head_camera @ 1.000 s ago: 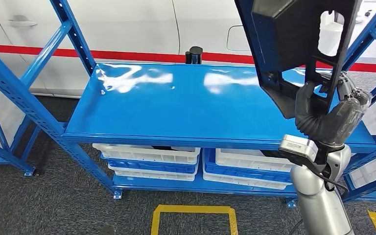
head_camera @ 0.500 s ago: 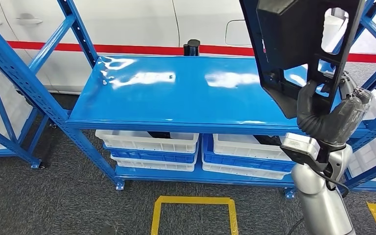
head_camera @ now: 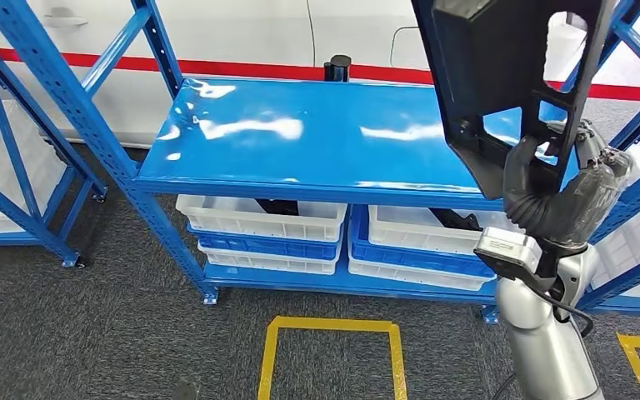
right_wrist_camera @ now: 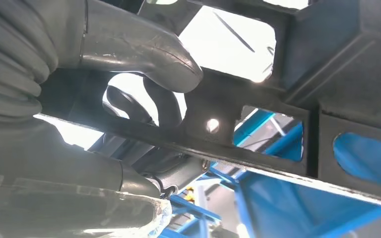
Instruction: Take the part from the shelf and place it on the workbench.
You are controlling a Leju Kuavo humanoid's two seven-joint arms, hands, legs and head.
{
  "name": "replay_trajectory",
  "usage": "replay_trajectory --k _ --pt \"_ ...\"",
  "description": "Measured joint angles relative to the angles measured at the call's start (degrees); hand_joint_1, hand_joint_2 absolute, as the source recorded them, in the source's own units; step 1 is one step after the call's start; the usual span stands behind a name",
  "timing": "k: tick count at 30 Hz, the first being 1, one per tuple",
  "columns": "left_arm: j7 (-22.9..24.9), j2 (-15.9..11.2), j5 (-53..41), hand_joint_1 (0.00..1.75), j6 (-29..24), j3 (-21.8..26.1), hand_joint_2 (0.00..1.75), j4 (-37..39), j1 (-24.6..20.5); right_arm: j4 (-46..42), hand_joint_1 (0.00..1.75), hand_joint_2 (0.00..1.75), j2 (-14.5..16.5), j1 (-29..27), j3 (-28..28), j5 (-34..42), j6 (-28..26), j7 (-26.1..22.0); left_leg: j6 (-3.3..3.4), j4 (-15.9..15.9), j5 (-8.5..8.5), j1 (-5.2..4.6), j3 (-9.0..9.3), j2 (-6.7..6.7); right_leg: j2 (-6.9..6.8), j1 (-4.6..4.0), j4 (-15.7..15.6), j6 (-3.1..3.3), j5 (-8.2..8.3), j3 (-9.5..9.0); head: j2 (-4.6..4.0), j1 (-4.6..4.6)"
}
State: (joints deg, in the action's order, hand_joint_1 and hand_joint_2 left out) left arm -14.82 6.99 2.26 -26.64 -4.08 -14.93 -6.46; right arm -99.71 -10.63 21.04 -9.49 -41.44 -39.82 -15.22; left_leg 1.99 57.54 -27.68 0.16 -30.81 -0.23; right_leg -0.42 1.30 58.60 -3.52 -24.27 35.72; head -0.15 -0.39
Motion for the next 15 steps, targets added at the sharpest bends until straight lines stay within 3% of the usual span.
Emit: replay_trajectory --k 2,4,5,6,7,9,11,13,15 --pt "0.0 0.0 0.0 0.00 0.2 0.0 1.75 0.0 0.0 0.0 1.69 1.75 -0.1 -0.1 0.0 0.0 0.0 -0.1 1.08 -0.4 1.46 0.06 -1.35 0.29 0.09 -0.01 4.2 0.61 -3.70 1.99 0.00 0.22" --pt "0.1 0.0 0.0 0.00 0.3 0.0 1.75 0.0 0.0 0.0 1.69 1.75 -0.2 -0.2 0.1 0.0 0.0 -0.1 1.46 -0.4 2.76 -0.11 -3.08 0.39 0.18 -0.07 11.6 1.23 -8.25 3.96 0.00 0.42" --pt "0.1 0.0 0.0 0.00 0.4 0.0 1.75 0.0 0.0 0.0 1.69 1.75 -0.2 -0.2 0.1 0.0 0.0 -0.1 1.46 -0.4 3.41 -0.16 -3.92 0.43 0.20 -0.08 14.5 1.10 -9.27 4.32 0.00 0.39" --pt "0.2 0.0 0.1 0.00 0.5 0.0 1.75 0.0 0.0 0.0 1.69 1.75 -0.2 -0.3 0.1 0.0 0.0 -0.1 1.41 -0.4 4.07 -0.18 -4.79 0.47 0.21 -0.07 15.8 0.66 -9.17 3.88 0.00 0.40" --pt "0.2 0.0 0.1 0.00 0.6 0.0 1.75 0.0 0.0 0.1 1.69 1.75 -0.3 -0.3 0.1 0.0 0.0 -0.1 1.28 -0.3 4.76 -0.16 -5.66 0.50 0.21 -0.04 15.1 0.06 -8.22 2.50 0.00 0.41" --pt "0.3 0.0 0.2 0.00 0.7 0.0 1.75 0.0 0.0 0.1 1.69 1.75 -0.3 -0.3 0.0 0.0 0.0 -0.1 0.82 -0.2 6.07 -0.14 -7.25 0.47 0.20 0.02 8.6 -0.78 -6.34 -2.98 0.00 0.45" --pt "0.4 0.1 0.3 0.00 0.8 0.0 1.75 0.0 0.0 0.1 1.69 1.75 -0.2 -0.1 0.0 0.0 0.0 -0.1 0.21 0.1 7.22 -0.32 -8.31 0.39 0.32 -0.27 0.8 -0.44 -6.90 -8.29 0.00 0.33" --pt "0.5 0.0 0.6 0.00 1.0 0.0 1.75 0.1 0.0 0.3 1.69 1.75 -0.3 0.0 -0.1 0.0 0.0 -0.1 -0.32 0.1 8.35 -0.48 -8.74 0.36 0.48 -0.62 -2.0 0.33 -7.61 -9.49 0.00 0.13" --pt "0.5 0.0 0.7 0.00 1.2 0.1 1.75 0.1 0.2 0.6 1.69 1.75 -0.3 0.0 -0.2 0.1 0.0 -0.1 -0.88 0.5 8.06 -0.26 -9.08 0.25 0.38 -0.15 -1.6 1.22 -6.79 -8.52 0.00 0.06"
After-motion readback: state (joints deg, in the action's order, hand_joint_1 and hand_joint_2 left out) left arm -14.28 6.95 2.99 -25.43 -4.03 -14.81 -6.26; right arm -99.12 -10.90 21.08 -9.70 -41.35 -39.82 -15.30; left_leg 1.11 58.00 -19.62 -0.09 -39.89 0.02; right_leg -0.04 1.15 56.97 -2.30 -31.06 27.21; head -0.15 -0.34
